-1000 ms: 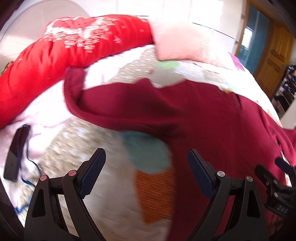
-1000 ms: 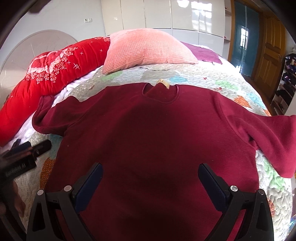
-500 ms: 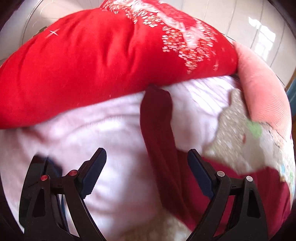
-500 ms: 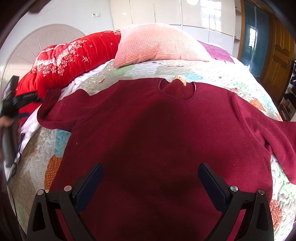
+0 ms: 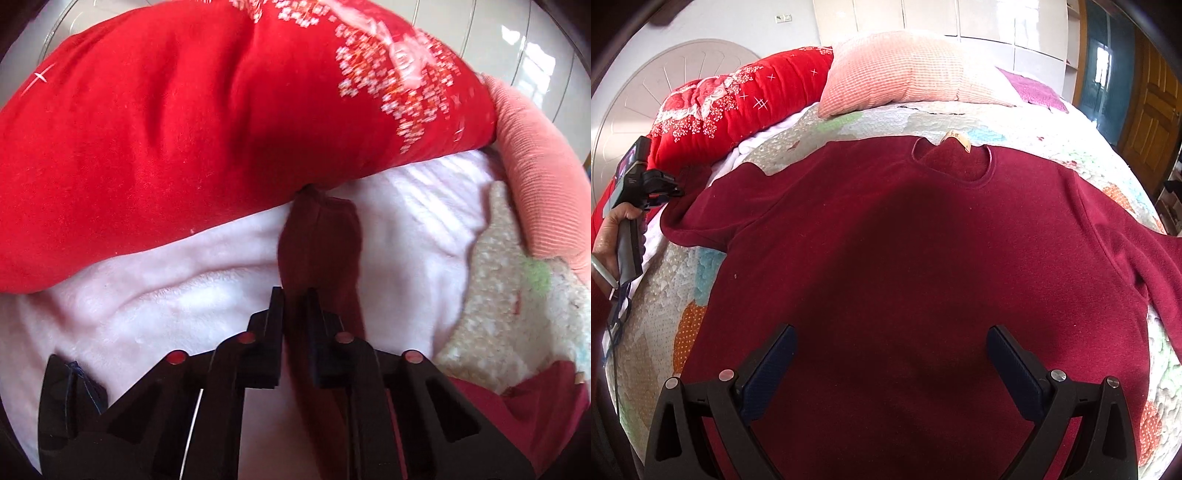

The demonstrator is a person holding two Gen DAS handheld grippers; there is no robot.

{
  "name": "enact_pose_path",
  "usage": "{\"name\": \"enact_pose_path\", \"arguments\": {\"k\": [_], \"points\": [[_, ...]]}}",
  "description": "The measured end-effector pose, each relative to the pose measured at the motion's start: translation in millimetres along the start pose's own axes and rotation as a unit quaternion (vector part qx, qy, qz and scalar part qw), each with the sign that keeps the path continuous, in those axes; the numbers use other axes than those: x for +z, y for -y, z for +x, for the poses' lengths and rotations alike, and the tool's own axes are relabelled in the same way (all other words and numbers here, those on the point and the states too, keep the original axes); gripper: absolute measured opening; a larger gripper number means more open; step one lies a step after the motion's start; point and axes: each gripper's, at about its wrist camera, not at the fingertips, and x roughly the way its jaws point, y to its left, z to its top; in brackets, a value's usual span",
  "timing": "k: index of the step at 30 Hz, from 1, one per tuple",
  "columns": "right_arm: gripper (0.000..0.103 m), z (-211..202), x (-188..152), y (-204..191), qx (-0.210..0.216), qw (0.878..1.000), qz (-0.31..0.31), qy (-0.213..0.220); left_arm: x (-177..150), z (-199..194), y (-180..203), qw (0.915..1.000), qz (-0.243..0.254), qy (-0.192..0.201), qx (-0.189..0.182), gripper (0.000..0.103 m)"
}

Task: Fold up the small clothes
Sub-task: 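Grasp the sweater side and sleeve nearest the left tool with the left tool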

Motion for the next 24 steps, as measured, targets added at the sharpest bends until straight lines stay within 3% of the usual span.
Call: {"name": "enact_pose_path", "arguments": {"k": [4,7,11,14,19,21,23,24], "points": [[0.102,-9,0,4,0.004,1.0,0.006,0.009,-8,-38,16,0.9975,0.007,0.017,-0.069,0.002],[0.102,-17,1,12,0.004,1.0,0.017,0.017,-22,-88,42,0.9887,0.043,0.046,-0.137,0.002],[0.102,-28,1,22,0.003,0.999,0.04,0.028,-40,-136,81,0.9746,0.105,0.071,-0.185,0.002],[0.102,-36,0,26,0.012,0.998,0.049,0.031,-39,-137,81,0.9774,0.088,0.073,-0.178,0.002],[0.102,-36,-5,24,0.005,0.999,0.037,0.027,-33,-96,43,0.9935,0.054,0.031,-0.095,0.007],[0.102,-28,-5,26,0.009,0.999,0.045,0.019,-27,-72,26,0.9968,0.05,0.02,-0.059,0.038],[0.102,-20,-5,25,0.016,0.999,0.05,0.007,-20,-47,8,0.9987,0.027,0.011,-0.041,0.054],[0.102,-16,-5,24,0.019,0.999,0.049,0.002,-19,-38,1,0.9989,0.018,0.01,-0.041,0.055]]}}
